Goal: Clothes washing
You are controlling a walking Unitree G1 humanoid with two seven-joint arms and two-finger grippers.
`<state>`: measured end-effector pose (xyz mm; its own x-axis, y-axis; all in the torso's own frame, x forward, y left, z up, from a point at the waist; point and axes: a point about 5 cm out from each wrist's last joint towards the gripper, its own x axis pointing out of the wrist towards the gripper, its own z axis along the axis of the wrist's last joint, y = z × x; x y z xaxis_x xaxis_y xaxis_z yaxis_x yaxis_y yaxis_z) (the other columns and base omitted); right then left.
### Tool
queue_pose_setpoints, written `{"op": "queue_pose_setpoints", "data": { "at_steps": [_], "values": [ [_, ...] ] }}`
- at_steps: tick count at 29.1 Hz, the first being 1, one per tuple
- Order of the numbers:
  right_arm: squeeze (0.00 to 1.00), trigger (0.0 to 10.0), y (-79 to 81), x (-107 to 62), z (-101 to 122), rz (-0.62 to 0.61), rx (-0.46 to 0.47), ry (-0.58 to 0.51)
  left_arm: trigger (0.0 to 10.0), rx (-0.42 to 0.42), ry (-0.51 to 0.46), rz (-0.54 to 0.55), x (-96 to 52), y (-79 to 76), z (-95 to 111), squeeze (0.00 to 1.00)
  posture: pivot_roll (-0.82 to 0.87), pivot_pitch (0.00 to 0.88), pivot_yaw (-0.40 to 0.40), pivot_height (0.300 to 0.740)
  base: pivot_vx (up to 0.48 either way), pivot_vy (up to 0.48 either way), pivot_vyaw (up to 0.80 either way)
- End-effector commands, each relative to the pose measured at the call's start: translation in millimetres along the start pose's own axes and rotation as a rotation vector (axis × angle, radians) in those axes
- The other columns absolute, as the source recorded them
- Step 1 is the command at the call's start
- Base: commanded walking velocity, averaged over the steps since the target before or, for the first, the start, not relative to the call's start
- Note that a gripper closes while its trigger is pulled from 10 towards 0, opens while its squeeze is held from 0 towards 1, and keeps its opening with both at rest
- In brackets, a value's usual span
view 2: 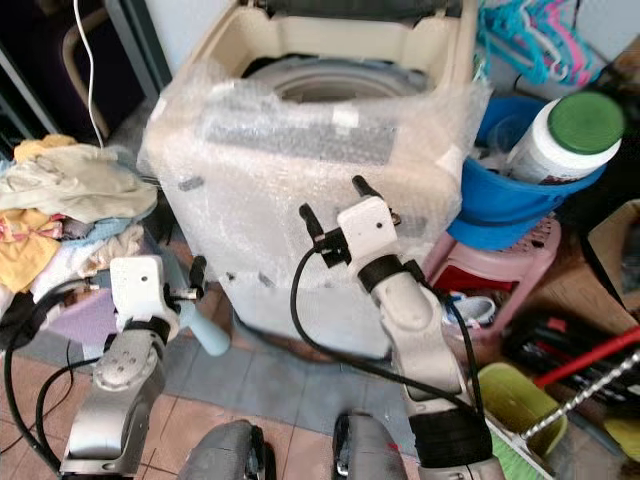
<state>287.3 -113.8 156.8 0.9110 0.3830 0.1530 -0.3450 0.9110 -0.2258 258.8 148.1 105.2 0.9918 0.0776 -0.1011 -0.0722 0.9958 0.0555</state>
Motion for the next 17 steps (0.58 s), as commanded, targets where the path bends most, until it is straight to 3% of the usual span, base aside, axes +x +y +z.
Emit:
{"op": "queue_pose_setpoints", "data": {
  "at_steps": [1,6,9,11,13,15,17],
  "values": [
    [0.00,10.0,-0.5,-0.9,4.1,-0.005,0.020,-0.008,10.0,0.000,-0.001,0.024,-0.8,5.6,-1.2,0.00,0.00,0.122,0.040,0.740,0.000,0.000,0.00],
    [0.00,10.0,-8.7,-17.4,-19.0,-0.070,0.075,0.101,10.0,-0.037,0.012,0.034,1.8,6.1,-1.4,0.00,0.00,0.124,0.043,0.740,0.000,0.000,0.00],
    [0.00,10.0,-6.9,-22.8,-27.5,-0.082,0.078,0.142,10.0,-0.032,0.015,0.025,2.3,4.8,-2.2,0.00,0.00,0.125,0.047,0.740,0.000,0.356,0.00],
    [0.00,10.0,-5.8,-23.8,-32.1,-0.116,-0.028,0.169,10.0,-0.045,0.020,0.017,3.5,4.2,-2.8,0.00,-0.01,0.122,0.049,0.740,0.000,0.480,0.00],
    [0.00,10.0,1.1,-23.6,-32.8,-0.080,0.041,0.162,10.0,-0.027,0.006,0.011,5.2,4.9,-1.6,0.00,0.00,0.121,0.051,0.740,0.000,0.480,0.00],
    [0.00,10.0,3.9,-21.8,-32.0,-0.080,0.021,0.181,10.0,-0.003,-0.009,0.008,8.2,6.5,0.2,0.00,0.00,0.122,0.058,0.740,0.000,0.480,0.00],
    [0.00,10.0,2.9,-25.0,-32.1,-0.100,0.110,0.188,10.0,0.010,-0.033,-0.002,10.8,7.2,3.7,0.00,0.01,0.126,0.059,0.740,0.000,0.480,0.00]
  ]
}}
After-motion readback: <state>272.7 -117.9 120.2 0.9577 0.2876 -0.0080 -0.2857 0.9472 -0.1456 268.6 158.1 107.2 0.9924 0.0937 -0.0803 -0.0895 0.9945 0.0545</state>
